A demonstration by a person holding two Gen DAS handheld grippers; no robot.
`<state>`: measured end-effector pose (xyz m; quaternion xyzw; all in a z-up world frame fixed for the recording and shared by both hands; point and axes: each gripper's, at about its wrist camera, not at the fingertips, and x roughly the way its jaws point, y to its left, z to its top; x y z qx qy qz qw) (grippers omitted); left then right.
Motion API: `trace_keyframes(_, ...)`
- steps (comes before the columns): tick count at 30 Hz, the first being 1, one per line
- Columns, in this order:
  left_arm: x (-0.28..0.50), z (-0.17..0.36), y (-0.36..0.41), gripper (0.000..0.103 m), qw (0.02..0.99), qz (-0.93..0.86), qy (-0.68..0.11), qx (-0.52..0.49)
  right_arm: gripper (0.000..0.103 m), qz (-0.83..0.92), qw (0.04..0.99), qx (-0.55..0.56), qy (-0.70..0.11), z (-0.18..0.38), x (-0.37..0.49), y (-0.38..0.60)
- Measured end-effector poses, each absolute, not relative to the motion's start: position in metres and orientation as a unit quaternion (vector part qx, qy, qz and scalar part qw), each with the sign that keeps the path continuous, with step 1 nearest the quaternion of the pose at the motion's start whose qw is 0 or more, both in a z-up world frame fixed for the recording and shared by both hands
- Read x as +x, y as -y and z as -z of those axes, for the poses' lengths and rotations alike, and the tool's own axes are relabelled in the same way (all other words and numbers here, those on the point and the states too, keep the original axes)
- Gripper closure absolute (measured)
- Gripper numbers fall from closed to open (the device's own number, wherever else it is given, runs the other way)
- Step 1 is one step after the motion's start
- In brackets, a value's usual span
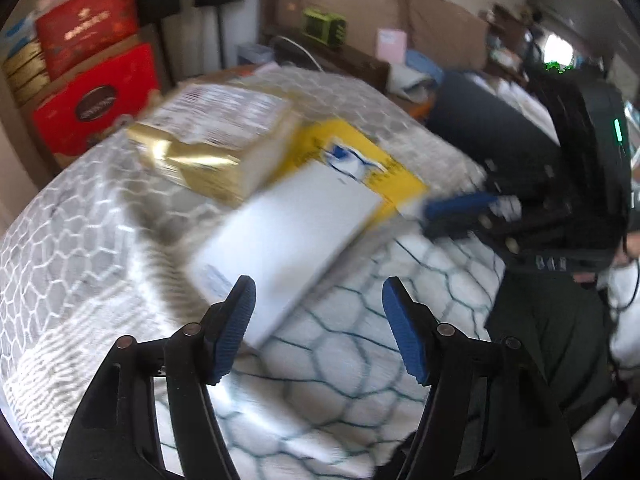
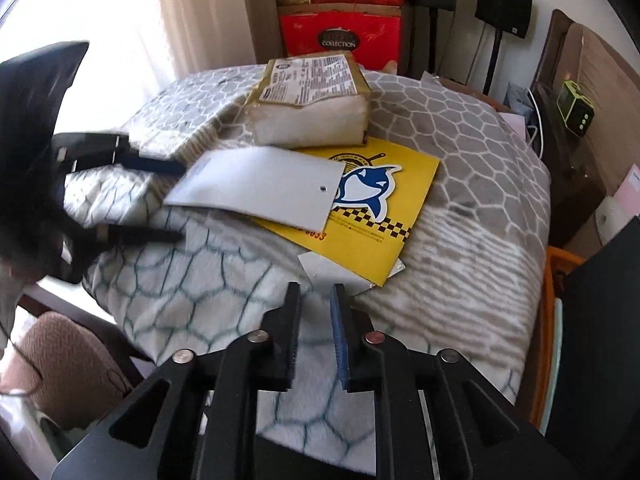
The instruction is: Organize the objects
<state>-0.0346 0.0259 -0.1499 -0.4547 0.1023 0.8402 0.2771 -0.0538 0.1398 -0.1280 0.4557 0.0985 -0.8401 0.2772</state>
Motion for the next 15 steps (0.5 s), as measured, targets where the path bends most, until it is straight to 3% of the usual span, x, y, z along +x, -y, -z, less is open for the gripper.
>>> trace_keyframes(5,-0.033,0.156,-0.036,0.046,0.273,-0.839,-0.114,-0.456,0.083,0.842,0.272,0.458,-0.085,0.128,-0.068,-0.145)
trace_keyframes(9,-0.044,0.152,-0.029,0.046,0.260,-0.844,-0.088,-0.461,0.068,0.846,0.273,0.454,-0.064,0.125,-0.078,-0.151)
trace_keyframes(13,-0.055,0.154,-0.017,0.046,0.235,-0.849,-0.065,-0.468,0.067,0.851,0.260,0.455,-0.038,0.127,-0.090,-0.158)
trace_keyframes(15,-0.057,0.155,-0.013,0.046,0.231,-0.850,-0.056,-0.470,0.061,0.852,0.261,0.451,-0.046,0.126,-0.090,-0.154)
